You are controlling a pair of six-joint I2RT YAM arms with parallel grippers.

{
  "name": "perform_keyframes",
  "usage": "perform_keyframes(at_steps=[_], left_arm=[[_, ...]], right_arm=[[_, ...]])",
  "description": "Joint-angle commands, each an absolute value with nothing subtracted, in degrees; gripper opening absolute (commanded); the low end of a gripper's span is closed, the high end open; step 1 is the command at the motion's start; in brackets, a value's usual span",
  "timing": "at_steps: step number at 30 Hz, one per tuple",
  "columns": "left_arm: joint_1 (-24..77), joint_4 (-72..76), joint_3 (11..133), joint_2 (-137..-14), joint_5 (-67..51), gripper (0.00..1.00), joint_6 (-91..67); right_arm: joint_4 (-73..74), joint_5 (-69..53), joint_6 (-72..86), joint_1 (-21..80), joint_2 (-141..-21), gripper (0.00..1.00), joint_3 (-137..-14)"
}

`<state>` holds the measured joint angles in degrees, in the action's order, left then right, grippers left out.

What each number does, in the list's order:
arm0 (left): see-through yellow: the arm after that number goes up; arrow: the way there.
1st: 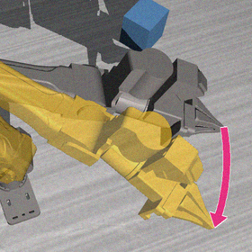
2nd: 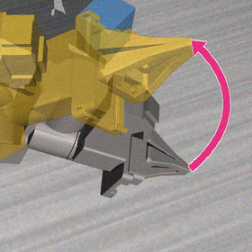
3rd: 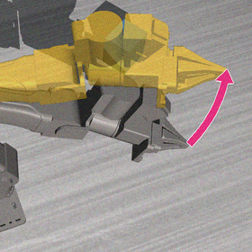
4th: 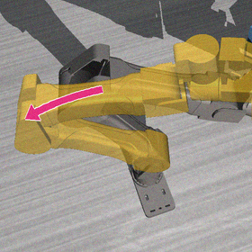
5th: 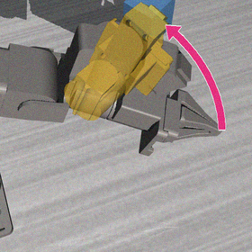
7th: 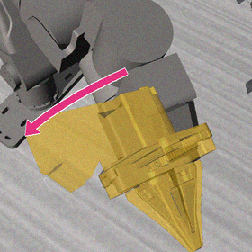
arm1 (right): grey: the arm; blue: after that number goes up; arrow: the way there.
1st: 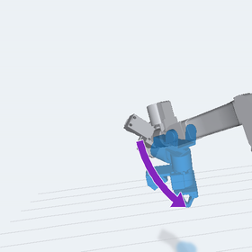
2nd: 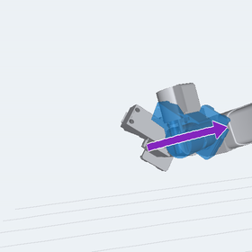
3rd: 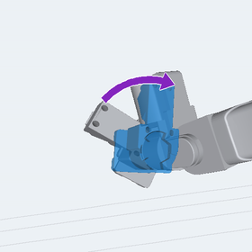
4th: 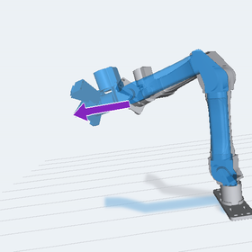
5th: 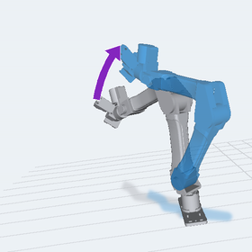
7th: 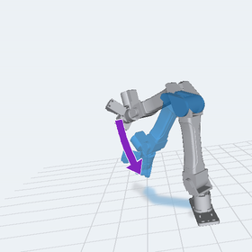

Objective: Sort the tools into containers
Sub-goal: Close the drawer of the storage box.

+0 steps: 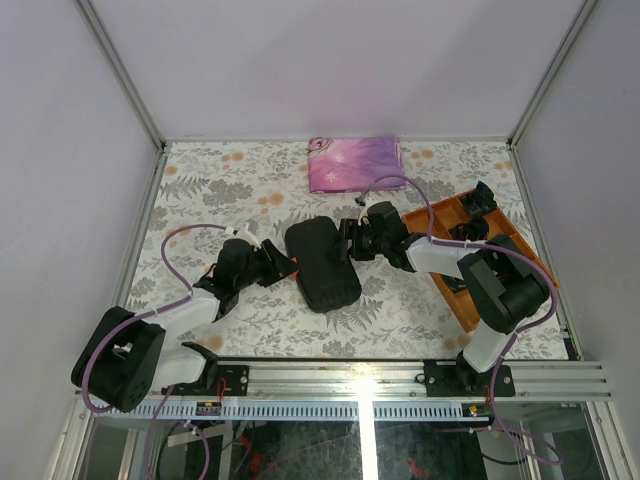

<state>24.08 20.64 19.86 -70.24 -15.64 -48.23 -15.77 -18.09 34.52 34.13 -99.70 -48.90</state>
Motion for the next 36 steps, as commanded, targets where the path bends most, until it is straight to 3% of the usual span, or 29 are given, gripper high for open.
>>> perform_keyframes(at_steps=[1, 36], left_arm=[[25.31, 24.53, 21.06, -71.46, -15.97, 0.42, -48.59], [25.36, 19.53, 17.86, -69.21, -11.4, 0.5, -47.64]], right_arm=[[-0.78, -16.44, 29.83, 36.04, -105.72, 0.36, -45.26], [-1.28, -16.68, 29.93, 36.04, -106.09, 0.36, -44.78]])
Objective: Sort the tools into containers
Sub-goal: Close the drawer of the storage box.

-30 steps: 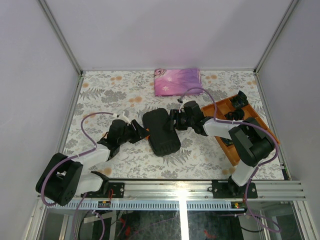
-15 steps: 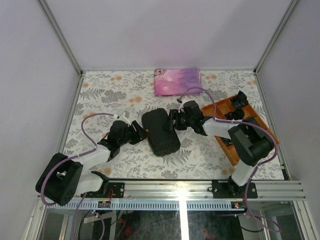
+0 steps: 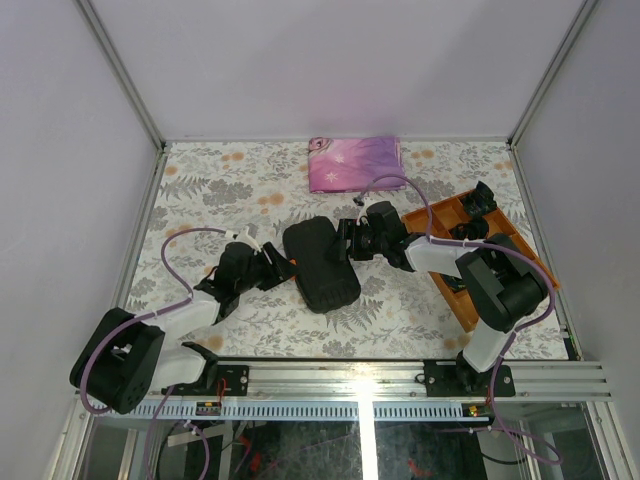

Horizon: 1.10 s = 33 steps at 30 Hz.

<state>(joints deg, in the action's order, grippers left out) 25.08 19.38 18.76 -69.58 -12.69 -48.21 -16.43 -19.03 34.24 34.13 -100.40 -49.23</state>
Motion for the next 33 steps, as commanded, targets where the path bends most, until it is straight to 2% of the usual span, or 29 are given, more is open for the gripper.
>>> perform_keyframes(at_steps=[1, 19, 33], left_arm=[[25.32, 19.52, 17.79, -69.12, -11.4, 0.5, -47.71], [25.22, 18.95, 16.57, -68.26, -10.14, 0.56, -47.81], [25.25, 18.38, 16.16, -67.37, -9.49, 0.66, -47.9]], right_arm=[[-1.19, -16.69, 29.94, 36.04, -106.08, 0.36, -44.74], [-1.04, -16.61, 29.95, 36.04, -106.08, 0.37, -44.91], [-0.78, -16.52, 29.8, 36.04, -106.21, 0.37, -45.18]])
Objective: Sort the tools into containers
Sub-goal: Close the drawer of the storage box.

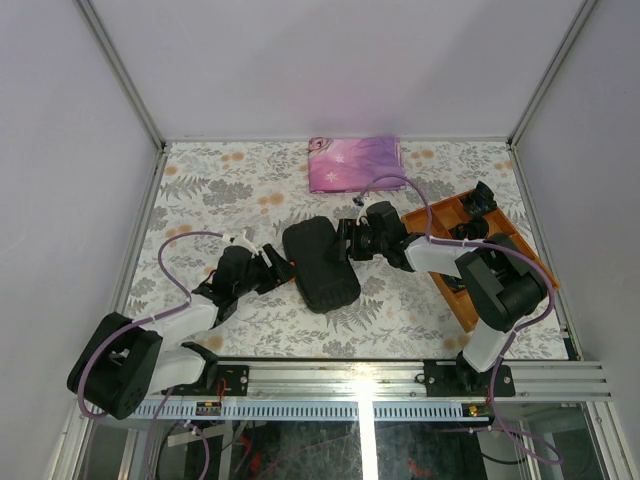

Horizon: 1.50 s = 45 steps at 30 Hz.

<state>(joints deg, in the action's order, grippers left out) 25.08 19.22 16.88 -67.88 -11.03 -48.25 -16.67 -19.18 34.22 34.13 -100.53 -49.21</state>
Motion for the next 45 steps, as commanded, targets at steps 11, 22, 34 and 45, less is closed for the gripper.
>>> perform_keyframes(at_steps=[11, 22, 34, 45], left_arm=[[25.25, 16.35, 16.98, -62.95, -9.74, 0.69, -48.1], [25.22, 20.32, 17.64, -66.71, -11.86, 0.65, -48.49], [25.25, 23.95, 16.92, -68.14, -12.84, 0.63, -49.48], [25.22, 25.93, 17.22, -71.13, -13.48, 0.59, -49.47]], right_arm=[[-0.72, -16.59, 29.68, 36.04, -106.6, 0.37, -45.48], [-0.79, -16.7, 29.66, 35.99, -106.78, 0.37, -45.53], [-0.86, -16.61, 29.61, 36.04, -106.87, 0.37, -45.35], [-0.76, -16.61, 29.62, 36.04, -106.97, 0.37, -45.35]])
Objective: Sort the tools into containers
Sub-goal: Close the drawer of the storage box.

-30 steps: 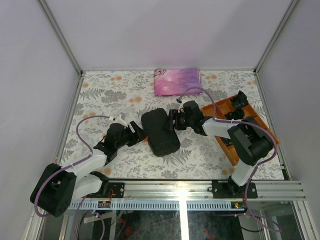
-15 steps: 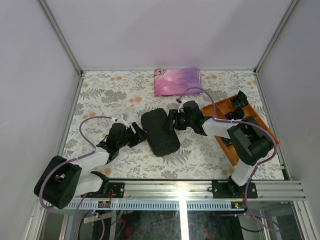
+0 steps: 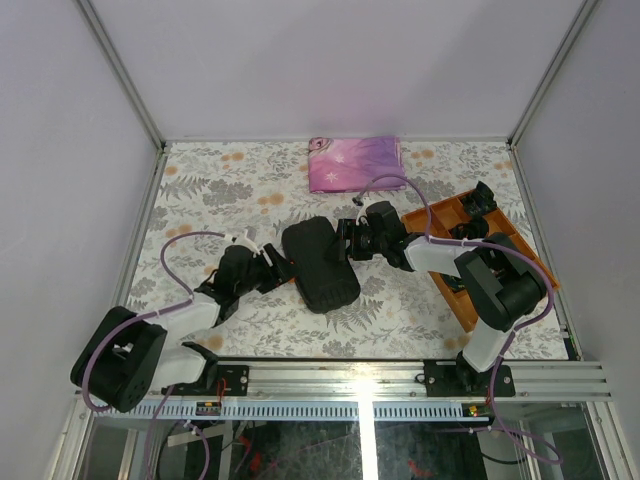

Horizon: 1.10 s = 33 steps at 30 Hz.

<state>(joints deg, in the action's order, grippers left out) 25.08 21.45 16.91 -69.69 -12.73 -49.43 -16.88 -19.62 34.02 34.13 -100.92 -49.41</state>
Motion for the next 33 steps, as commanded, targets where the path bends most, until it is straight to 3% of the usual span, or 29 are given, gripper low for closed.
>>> perform_keyframes(at_steps=[1, 27, 33], left_arm=[[25.21, 26.21, 17.23, -71.56, -13.55, 0.59, -49.53], [25.23, 35.87, 15.45, -81.45, -16.67, 0.6, -51.38], [25.27, 28.13, 16.61, -76.36, -13.29, 0.62, -49.41]], right_arm=[[-0.74, -16.59, 29.6, 36.04, -106.98, 0.37, -45.35], [0.28, -16.9, 29.53, 36.03, -106.22, 0.38, -45.78], [1.82, -15.56, 28.98, 36.01, -102.26, 0.43, -46.37]])
